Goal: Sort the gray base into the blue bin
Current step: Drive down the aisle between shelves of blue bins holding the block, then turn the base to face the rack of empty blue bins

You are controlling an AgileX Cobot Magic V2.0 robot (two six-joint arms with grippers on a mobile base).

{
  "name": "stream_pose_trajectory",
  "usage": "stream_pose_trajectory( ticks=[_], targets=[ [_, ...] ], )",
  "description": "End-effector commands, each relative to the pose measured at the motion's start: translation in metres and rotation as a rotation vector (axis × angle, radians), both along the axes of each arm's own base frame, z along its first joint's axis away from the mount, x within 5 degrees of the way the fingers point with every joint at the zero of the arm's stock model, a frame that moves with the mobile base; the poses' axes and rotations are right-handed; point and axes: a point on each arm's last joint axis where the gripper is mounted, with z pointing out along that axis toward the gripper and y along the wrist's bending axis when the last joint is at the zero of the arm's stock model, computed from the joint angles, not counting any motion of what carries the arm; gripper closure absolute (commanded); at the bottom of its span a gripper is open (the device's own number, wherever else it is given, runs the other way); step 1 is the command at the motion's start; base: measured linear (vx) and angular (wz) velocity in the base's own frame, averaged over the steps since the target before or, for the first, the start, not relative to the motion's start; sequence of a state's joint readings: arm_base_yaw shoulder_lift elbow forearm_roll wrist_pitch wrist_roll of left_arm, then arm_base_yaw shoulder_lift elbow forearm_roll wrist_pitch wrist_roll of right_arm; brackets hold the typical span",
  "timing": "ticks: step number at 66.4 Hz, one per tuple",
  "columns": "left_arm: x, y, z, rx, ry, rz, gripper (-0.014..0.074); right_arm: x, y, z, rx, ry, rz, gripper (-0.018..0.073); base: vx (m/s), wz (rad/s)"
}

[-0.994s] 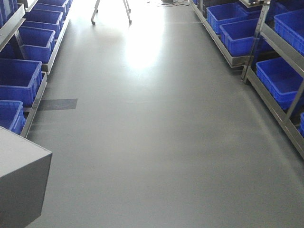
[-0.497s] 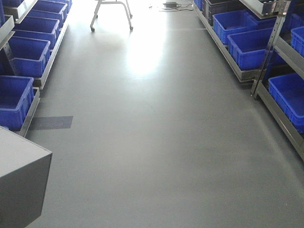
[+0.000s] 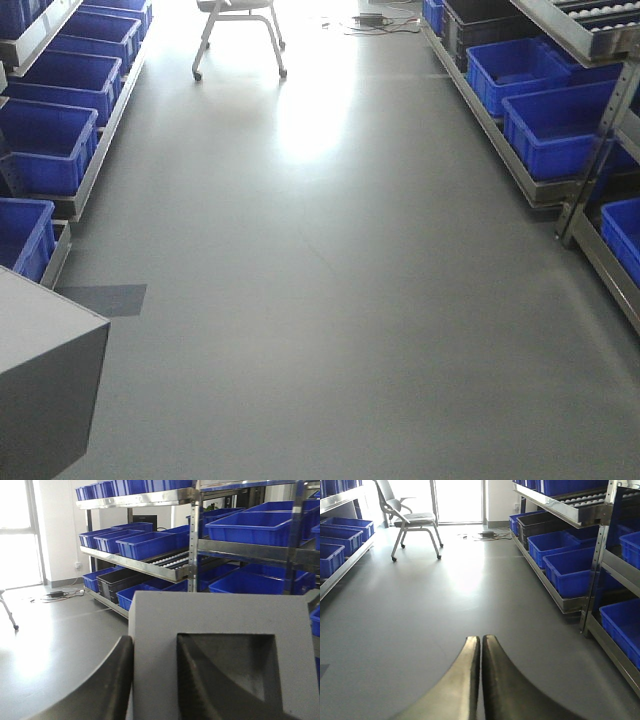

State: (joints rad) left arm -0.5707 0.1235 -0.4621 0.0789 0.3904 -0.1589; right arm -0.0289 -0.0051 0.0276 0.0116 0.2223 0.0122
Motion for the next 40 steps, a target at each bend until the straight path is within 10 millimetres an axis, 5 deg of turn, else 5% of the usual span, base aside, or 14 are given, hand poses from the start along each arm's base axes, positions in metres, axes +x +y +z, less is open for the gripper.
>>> stream_pose_trajectory(
  ticks=[1, 40],
  targets=[
    [-0.0021, 0.0003, 0.0176, -0.076, -0.096, -0.014, 0.0603, 0.002, -0.0004, 0.0047, -0.018, -0.052, -0.002, 0.0564, 0.44, 0.07],
    [-0.0021, 0.0003, 0.0176, -0.076, -0.096, -0.014, 0.0603, 0.002, -0.0004, 0.0047, -0.018, -0.052, -0.002, 0.0564, 0.41, 0.05]
  ],
)
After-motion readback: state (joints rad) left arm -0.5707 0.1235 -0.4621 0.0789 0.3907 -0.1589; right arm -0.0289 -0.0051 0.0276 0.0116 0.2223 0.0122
